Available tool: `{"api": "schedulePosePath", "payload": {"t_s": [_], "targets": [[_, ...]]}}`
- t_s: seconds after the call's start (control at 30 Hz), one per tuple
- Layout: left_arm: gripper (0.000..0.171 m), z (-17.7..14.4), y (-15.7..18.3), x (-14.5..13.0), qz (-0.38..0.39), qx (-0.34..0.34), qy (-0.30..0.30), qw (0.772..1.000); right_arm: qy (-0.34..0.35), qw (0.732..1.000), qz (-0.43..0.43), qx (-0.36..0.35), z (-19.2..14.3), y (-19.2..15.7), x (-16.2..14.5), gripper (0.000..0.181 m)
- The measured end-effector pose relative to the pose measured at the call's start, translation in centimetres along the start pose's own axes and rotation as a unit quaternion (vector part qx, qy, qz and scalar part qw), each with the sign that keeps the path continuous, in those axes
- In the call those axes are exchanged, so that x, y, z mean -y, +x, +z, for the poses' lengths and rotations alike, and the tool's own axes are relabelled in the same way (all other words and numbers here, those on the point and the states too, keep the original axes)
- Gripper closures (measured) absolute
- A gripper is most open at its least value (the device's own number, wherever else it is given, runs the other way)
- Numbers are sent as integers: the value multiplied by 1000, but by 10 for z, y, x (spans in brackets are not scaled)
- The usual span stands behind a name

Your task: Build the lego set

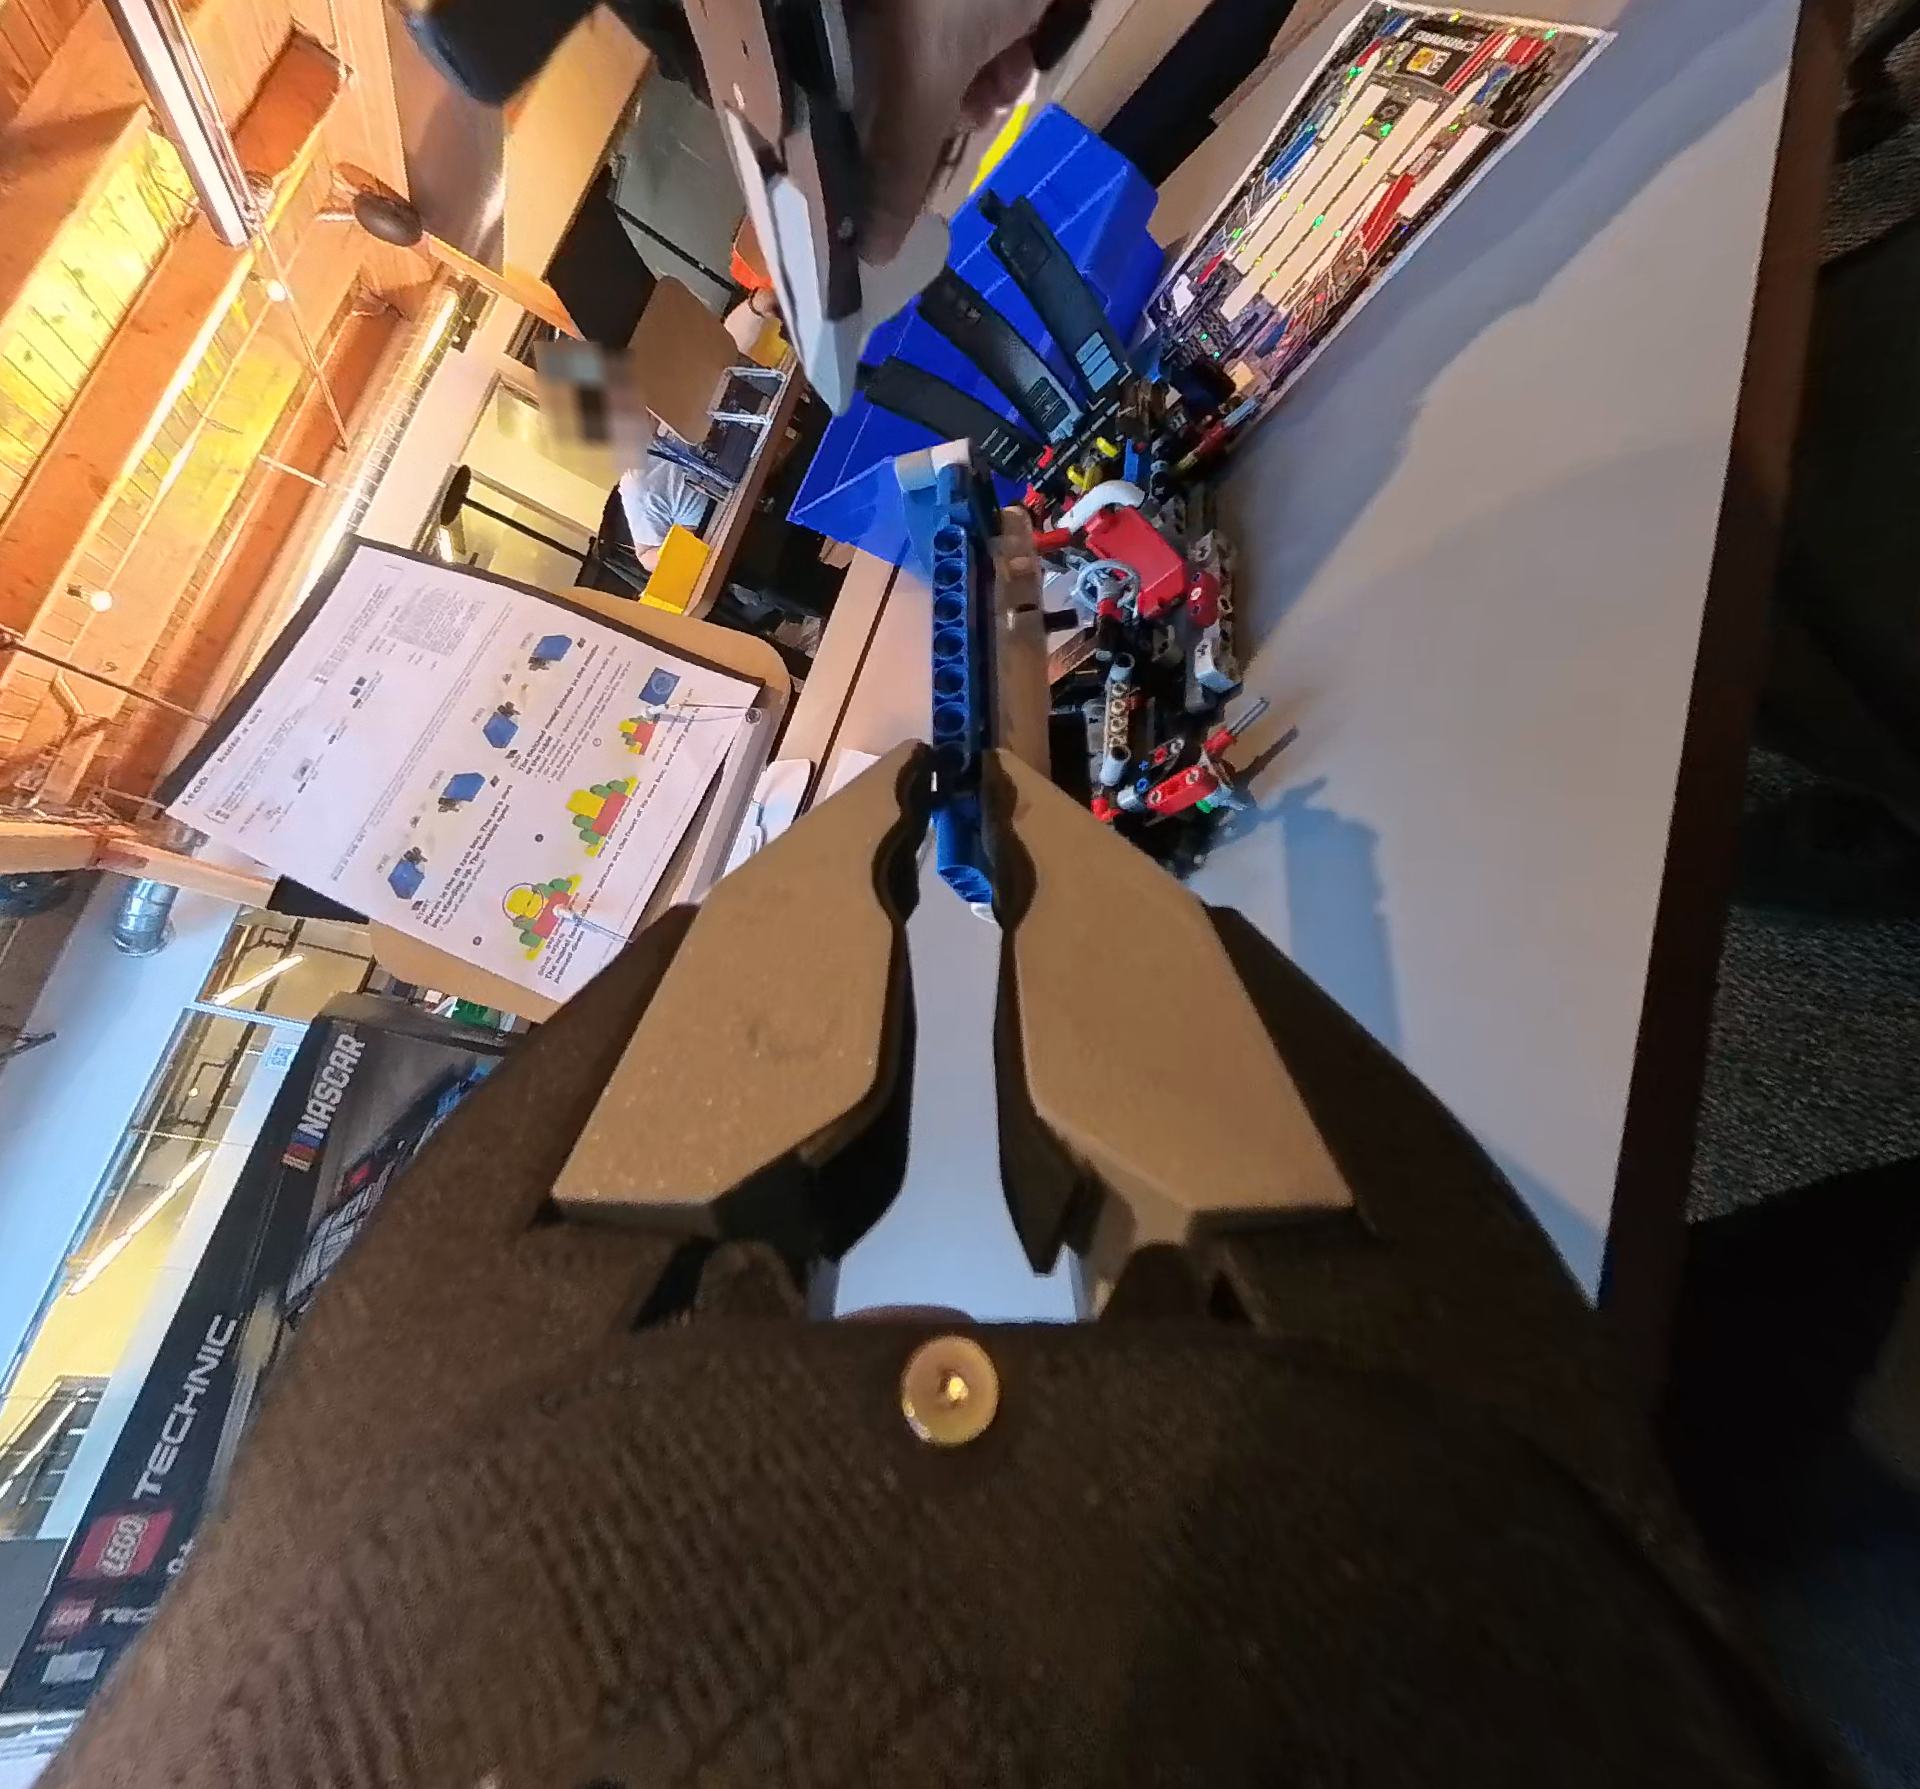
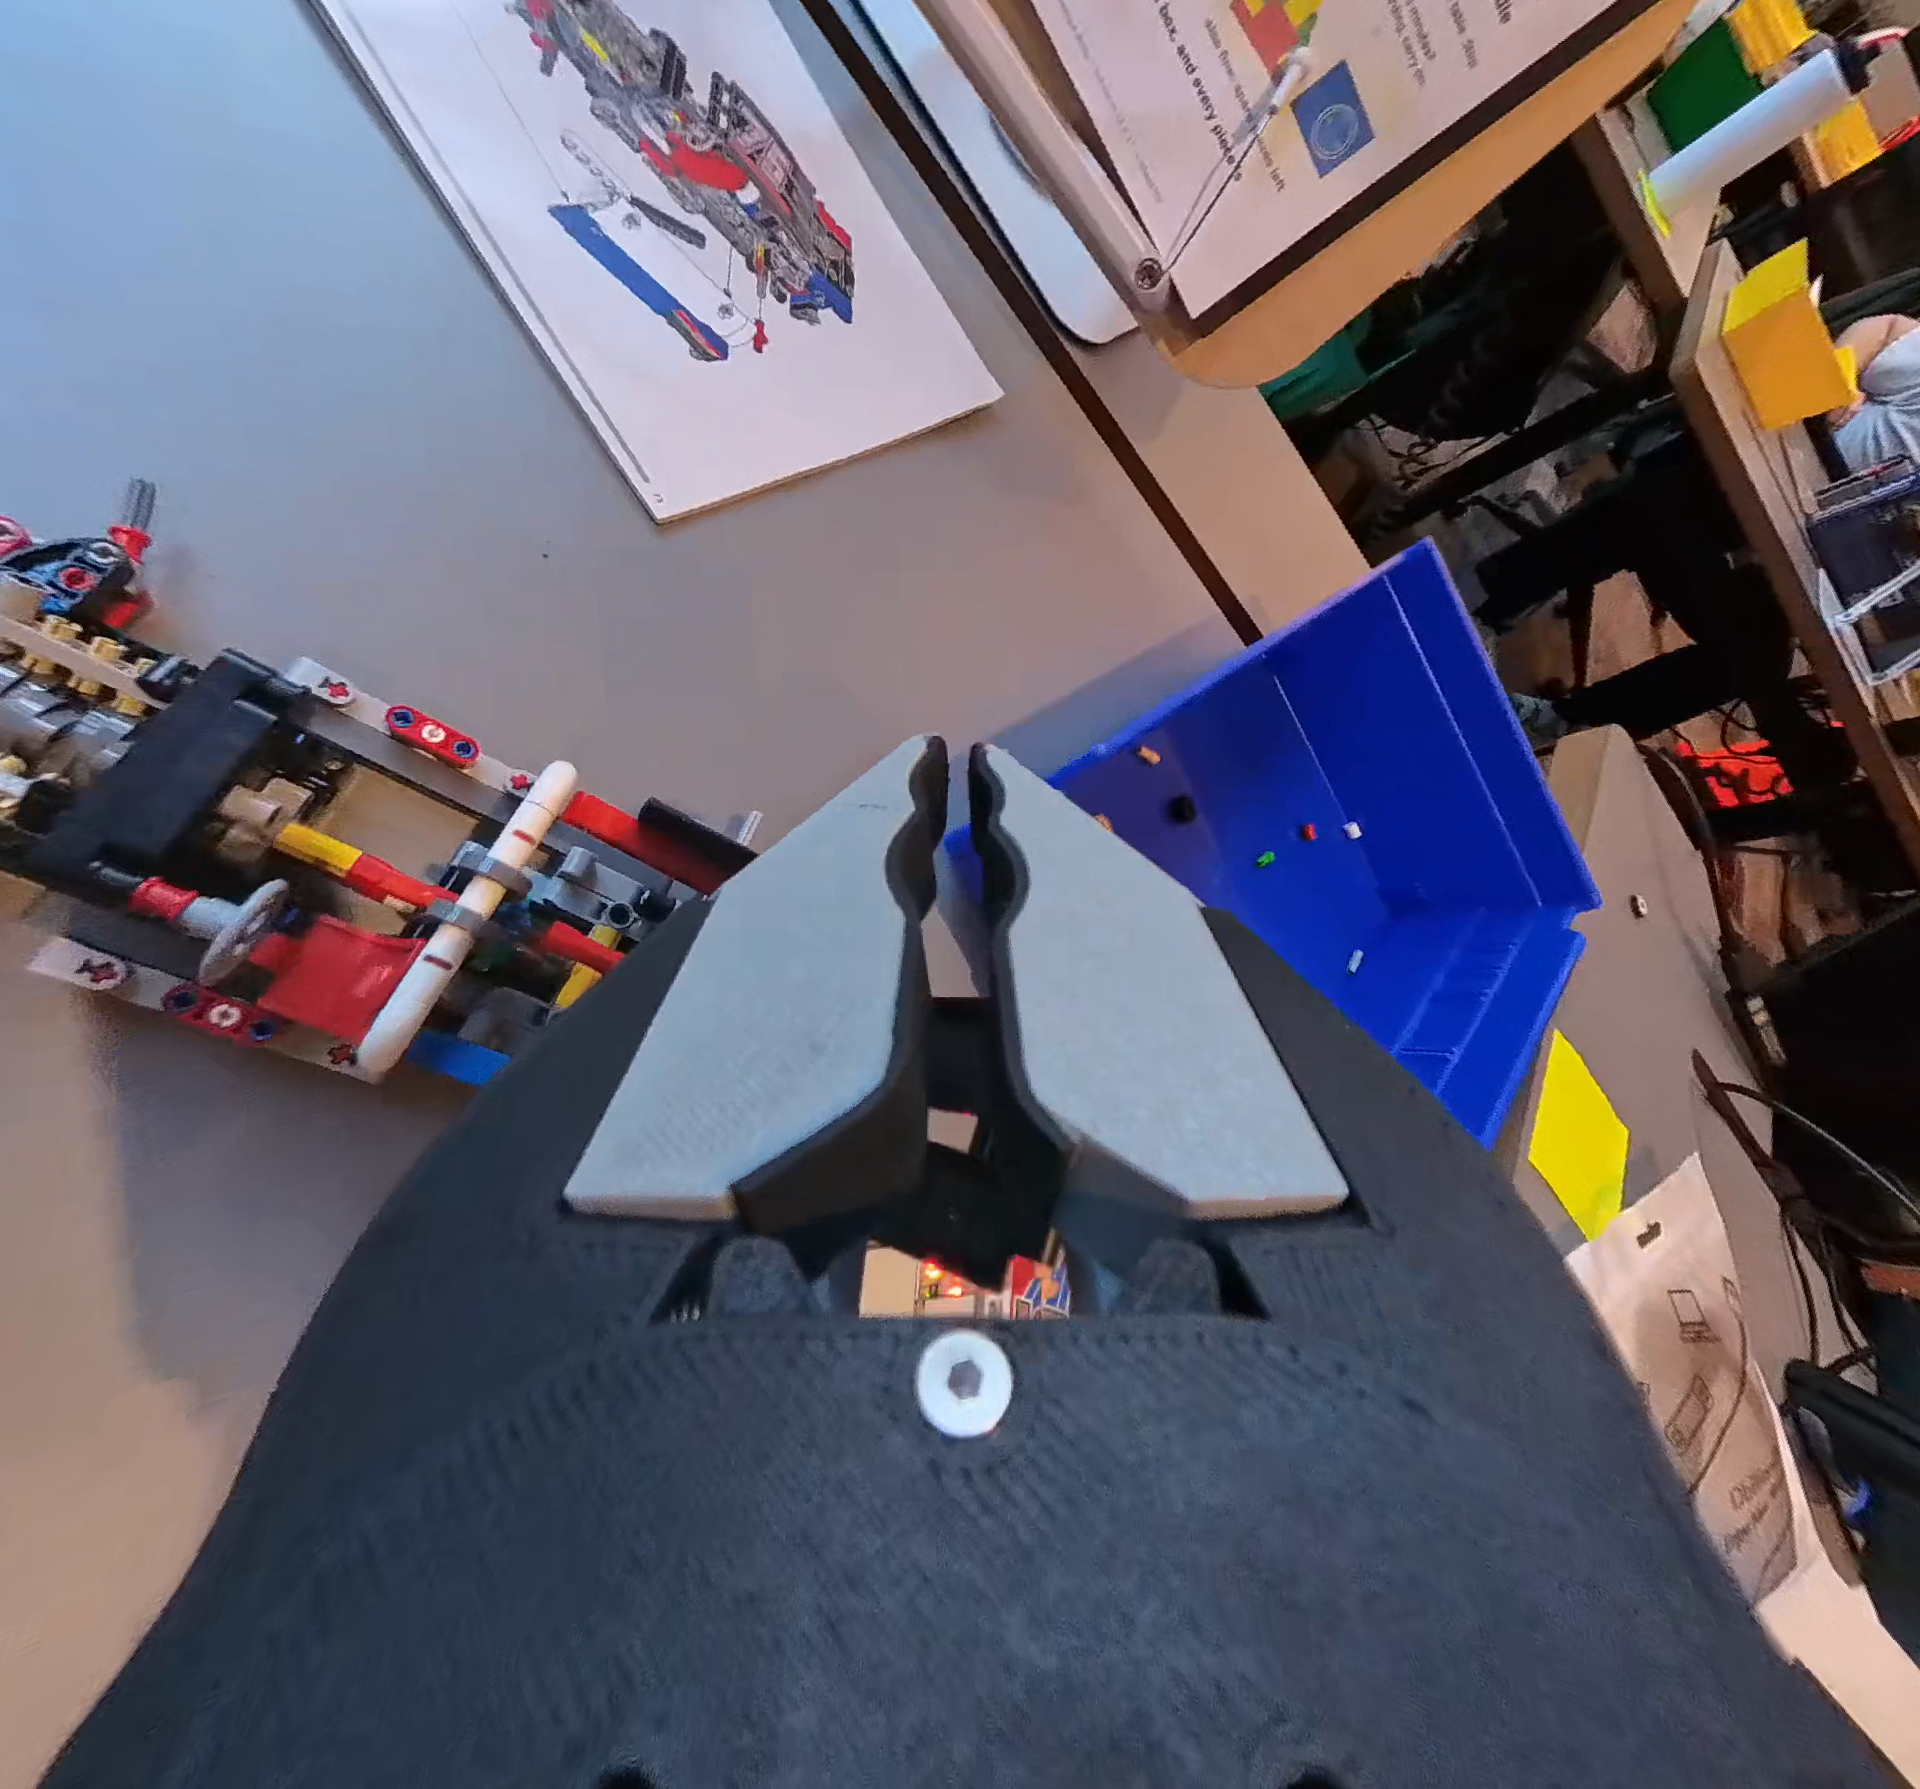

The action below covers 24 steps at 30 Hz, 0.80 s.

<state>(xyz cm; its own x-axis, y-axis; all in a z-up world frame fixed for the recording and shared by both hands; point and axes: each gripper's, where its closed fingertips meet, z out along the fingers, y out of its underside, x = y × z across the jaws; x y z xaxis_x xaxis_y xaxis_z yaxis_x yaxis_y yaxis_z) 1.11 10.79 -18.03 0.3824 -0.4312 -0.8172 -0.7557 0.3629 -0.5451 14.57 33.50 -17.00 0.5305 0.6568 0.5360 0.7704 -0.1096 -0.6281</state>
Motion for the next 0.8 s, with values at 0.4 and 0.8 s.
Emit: {"api": "schedulePosePath", "payload": {"t_s": [0.4,0.8], "targets": [[165,62,-44,-53,68,34,-116,990,103,972,205,57,-67,64,-39,149],[164,-4,9,-131,136,-4,-199,971,73,949,261,164,-52,22,-110,133]]}}
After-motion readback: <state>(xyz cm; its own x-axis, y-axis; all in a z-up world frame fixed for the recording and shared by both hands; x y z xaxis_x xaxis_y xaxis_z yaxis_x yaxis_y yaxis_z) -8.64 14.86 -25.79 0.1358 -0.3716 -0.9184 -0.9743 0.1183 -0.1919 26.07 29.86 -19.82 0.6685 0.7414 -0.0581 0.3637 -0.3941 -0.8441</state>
